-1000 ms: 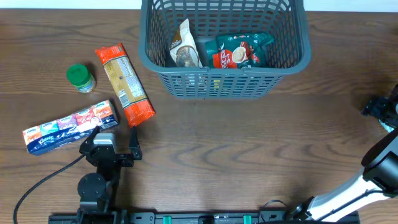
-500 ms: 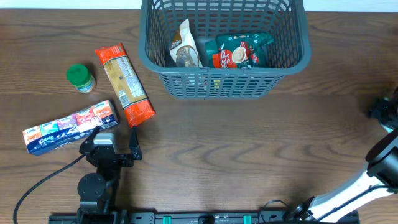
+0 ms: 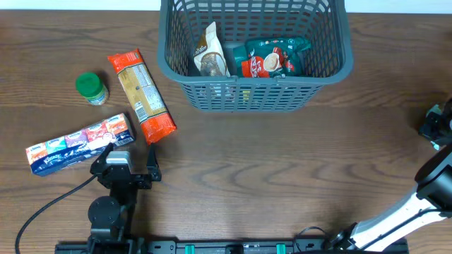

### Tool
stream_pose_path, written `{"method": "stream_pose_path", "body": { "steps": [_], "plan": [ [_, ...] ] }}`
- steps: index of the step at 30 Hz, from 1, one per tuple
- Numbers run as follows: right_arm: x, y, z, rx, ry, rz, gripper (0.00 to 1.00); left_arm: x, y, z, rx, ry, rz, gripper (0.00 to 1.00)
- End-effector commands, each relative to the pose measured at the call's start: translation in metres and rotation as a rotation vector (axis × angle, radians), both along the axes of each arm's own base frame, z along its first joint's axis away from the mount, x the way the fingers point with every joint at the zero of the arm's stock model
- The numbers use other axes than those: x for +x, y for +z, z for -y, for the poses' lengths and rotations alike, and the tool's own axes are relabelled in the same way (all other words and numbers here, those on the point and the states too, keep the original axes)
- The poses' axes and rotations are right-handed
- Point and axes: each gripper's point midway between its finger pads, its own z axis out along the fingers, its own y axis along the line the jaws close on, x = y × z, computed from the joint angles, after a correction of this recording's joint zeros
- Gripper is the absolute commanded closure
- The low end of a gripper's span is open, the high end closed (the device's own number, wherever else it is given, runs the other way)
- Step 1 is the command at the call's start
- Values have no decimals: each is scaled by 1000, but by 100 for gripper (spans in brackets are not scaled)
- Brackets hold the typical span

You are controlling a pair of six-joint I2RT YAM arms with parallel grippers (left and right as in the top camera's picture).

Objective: Pack container
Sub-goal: 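Move the right gripper to the mint-green wrapper and grasp it, then carry the mint-green wrapper into the basket and release it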

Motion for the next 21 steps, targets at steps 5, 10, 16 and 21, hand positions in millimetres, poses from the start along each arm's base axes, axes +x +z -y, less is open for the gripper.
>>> {"method": "stream_pose_path", "body": {
  "steps": [5,10,16,21],
  "plan": [
    [64,36,-76,65,197,102,99,0,-16,0,2,1,-37,1],
    [96,106,-110,-7,286,219,99,0,-16,0,2,1,-37,1],
    [110,209,-150,-87,372,382,99,0,-16,0,2,1,-37,1],
    [116,289,-218,-103,570,556,99,0,-16,0,2,1,-37,1]
  ]
}}
